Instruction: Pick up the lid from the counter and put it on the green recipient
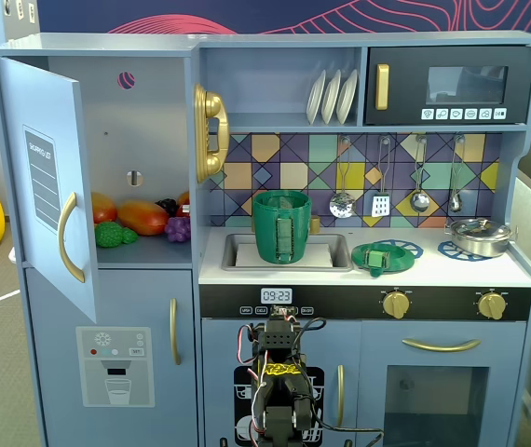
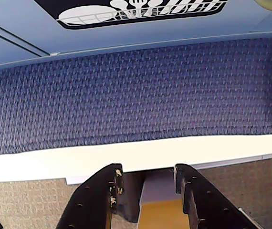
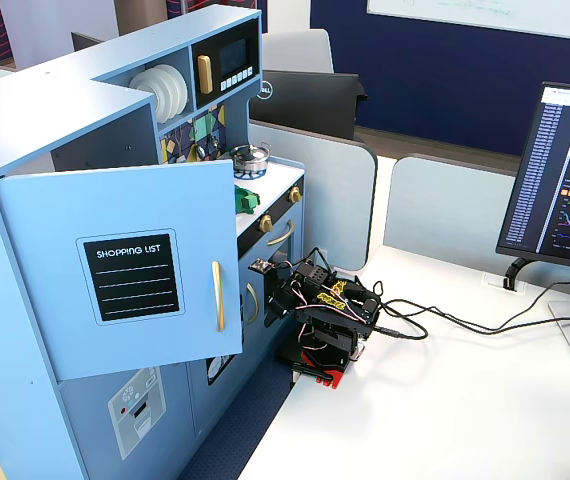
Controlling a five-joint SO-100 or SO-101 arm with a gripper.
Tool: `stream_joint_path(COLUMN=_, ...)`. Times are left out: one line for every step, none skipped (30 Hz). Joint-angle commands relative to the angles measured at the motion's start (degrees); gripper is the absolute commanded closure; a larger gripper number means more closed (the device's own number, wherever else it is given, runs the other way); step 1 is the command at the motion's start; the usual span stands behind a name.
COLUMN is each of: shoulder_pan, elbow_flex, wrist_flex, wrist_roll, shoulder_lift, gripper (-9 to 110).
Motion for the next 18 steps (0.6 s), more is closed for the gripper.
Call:
stream_joint_path(shoulder_pan=4.39, elbow_flex=1.05, wrist_flex=9.76, wrist_roll=1.93, shoulder_lift=-0.44, gripper=101)
stream_joint_path(shoulder_pan=4.39, elbow_flex=1.05, wrist_flex=9.76, wrist_roll=1.93, shoulder_lift=-0.44, gripper=101)
stream_joint_path(shoulder_pan=4.39, elbow_flex=1.05, wrist_flex=9.76, wrist_roll=1.93, shoulder_lift=-0.44, gripper=101)
stream_joint_path(shoulder_pan=4.48, elbow_flex=1.05, wrist_flex=9.76, wrist_roll=1.93, shoulder_lift=-0.44, gripper=101)
stream_joint_path(shoulder_pan=4.66, elbow_flex=1.05, wrist_flex=9.76, wrist_roll=1.93, shoulder_lift=-0.44, gripper=101)
stream_joint_path(shoulder_pan=4.92, elbow_flex=1.05, wrist_flex=9.76, wrist_roll=1.85, shoulder_lift=-0.44, gripper=101)
stream_joint_path(shoulder_pan=5.19, elbow_flex=1.05, wrist_flex=9.76, wrist_roll=1.76, shoulder_lift=-0.44, gripper=101)
stream_joint_path(shoulder_pan=5.45, elbow_flex=1.05, wrist_flex=9.76, wrist_roll=1.58, shoulder_lift=-0.44, gripper=101)
stream_joint_path(shoulder_pan=5.62, elbow_flex=1.05, wrist_flex=9.76, wrist_roll=1.41, shoulder_lift=-0.44, gripper=101)
stream_joint_path(shoulder_pan=5.71, elbow_flex=1.05, wrist_flex=9.84, wrist_roll=1.32, shoulder_lift=-0.44, gripper=101)
stream_joint_path(shoulder_pan=5.71, elbow_flex=1.05, wrist_flex=9.84, wrist_roll=1.14, shoulder_lift=-0.44, gripper=101)
stream_joint_path(shoulder_pan=5.71, elbow_flex=1.05, wrist_flex=9.67, wrist_roll=0.79, shoulder_lift=-0.44, gripper=101)
stream_joint_path(shoulder_pan=5.71, elbow_flex=0.97, wrist_flex=9.05, wrist_roll=0.97, shoulder_lift=-0.44, gripper=101)
stream_joint_path(shoulder_pan=5.89, elbow_flex=0.88, wrist_flex=7.21, wrist_roll=1.41, shoulder_lift=-0.44, gripper=101)
stream_joint_path(shoulder_pan=6.59, elbow_flex=0.26, wrist_flex=4.83, wrist_roll=1.49, shoulder_lift=-0.53, gripper=101)
stream_joint_path(shoulder_pan=7.73, elbow_flex=-0.88, wrist_flex=1.85, wrist_roll=1.23, shoulder_lift=-0.62, gripper=101)
stream_joint_path(shoulder_pan=9.14, elbow_flex=-2.29, wrist_flex=-2.46, wrist_roll=0.62, shoulder_lift=-1.67, gripper=101)
stream_joint_path(shoulder_pan=10.81, elbow_flex=-4.31, wrist_flex=-7.38, wrist_roll=0.0, shoulder_lift=-3.69, gripper=101)
